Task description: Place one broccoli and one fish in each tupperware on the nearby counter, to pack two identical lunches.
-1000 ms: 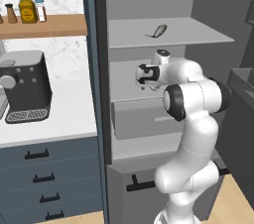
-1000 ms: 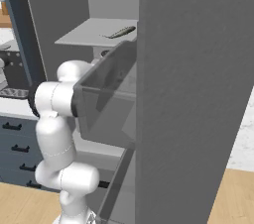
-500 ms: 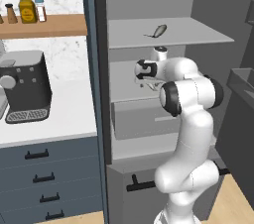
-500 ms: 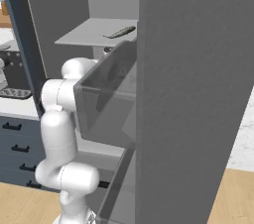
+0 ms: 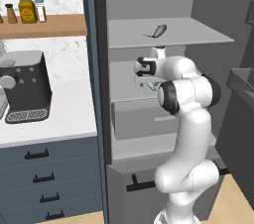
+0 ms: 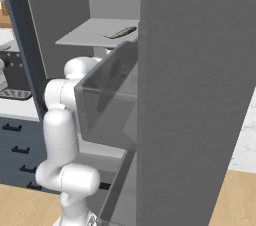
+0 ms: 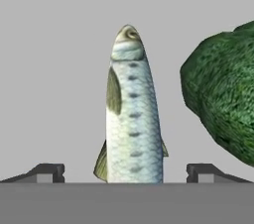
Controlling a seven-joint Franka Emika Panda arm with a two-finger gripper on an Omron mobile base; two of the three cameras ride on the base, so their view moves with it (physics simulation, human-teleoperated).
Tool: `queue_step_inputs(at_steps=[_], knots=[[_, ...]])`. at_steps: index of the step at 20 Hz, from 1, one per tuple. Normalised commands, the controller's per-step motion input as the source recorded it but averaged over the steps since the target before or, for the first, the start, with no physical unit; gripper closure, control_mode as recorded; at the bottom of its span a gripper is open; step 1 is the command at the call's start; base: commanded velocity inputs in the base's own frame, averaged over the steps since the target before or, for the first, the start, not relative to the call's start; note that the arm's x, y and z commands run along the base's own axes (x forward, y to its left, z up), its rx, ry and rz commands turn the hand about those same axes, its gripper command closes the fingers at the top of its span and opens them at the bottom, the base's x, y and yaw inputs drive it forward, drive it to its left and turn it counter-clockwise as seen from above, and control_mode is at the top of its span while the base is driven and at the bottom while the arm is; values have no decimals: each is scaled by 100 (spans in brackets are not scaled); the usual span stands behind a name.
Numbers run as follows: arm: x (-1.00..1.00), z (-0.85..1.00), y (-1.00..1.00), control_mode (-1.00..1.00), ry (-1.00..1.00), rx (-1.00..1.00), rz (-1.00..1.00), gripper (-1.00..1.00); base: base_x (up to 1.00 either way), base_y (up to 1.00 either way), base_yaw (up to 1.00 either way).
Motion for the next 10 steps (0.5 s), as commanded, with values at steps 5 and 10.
queue_step_inputs(at_steps=[5, 10], knots=[[0, -25, 8, -100, 16, 0, 0, 100, 0, 0, 0], [0, -19, 1, -100, 14, 0, 0, 100, 0, 0, 0]])
